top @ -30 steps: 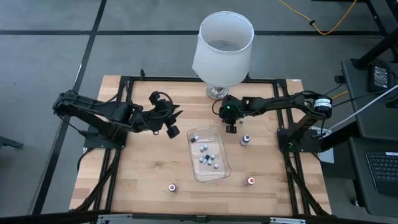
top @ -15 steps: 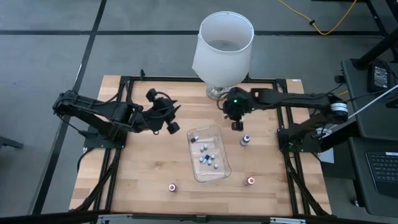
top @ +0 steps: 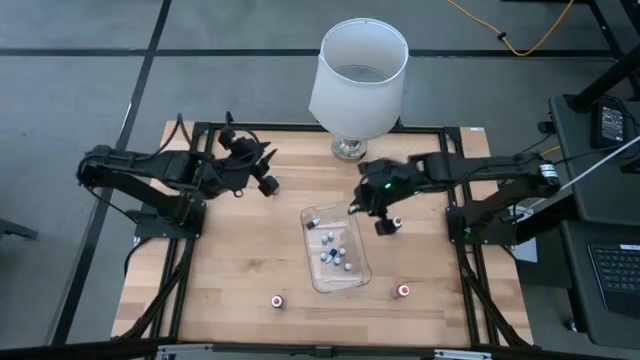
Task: Pick & Place food coloring
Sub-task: Put the small green food coloring bottle into the transparent bin, then put the small blue food coloring bottle into the transparent bin
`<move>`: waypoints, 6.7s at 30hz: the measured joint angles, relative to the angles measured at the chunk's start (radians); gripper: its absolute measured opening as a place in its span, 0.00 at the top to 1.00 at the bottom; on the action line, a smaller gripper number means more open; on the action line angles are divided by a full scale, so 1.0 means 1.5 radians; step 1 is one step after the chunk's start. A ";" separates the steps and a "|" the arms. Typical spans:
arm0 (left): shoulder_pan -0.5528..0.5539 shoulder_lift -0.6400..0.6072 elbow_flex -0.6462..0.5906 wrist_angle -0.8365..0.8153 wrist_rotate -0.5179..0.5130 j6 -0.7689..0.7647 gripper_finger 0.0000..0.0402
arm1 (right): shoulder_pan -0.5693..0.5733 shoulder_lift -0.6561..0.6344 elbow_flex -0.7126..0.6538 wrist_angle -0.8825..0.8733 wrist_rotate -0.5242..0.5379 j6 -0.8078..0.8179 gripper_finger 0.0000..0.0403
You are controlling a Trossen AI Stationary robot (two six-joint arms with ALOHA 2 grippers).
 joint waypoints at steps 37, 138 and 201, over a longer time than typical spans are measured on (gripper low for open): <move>-0.065 -0.032 0.000 -0.070 0.018 0.000 0.75 | 0.031 0.236 -0.191 0.256 0.050 0.194 0.84; -0.061 -0.032 0.000 -0.069 0.000 -0.104 0.75 | -0.295 0.063 -0.406 0.085 0.085 0.327 0.53; -0.032 -0.032 0.000 -0.076 0.129 0.030 0.75 | 0.173 0.299 0.104 -0.019 0.028 -0.013 0.81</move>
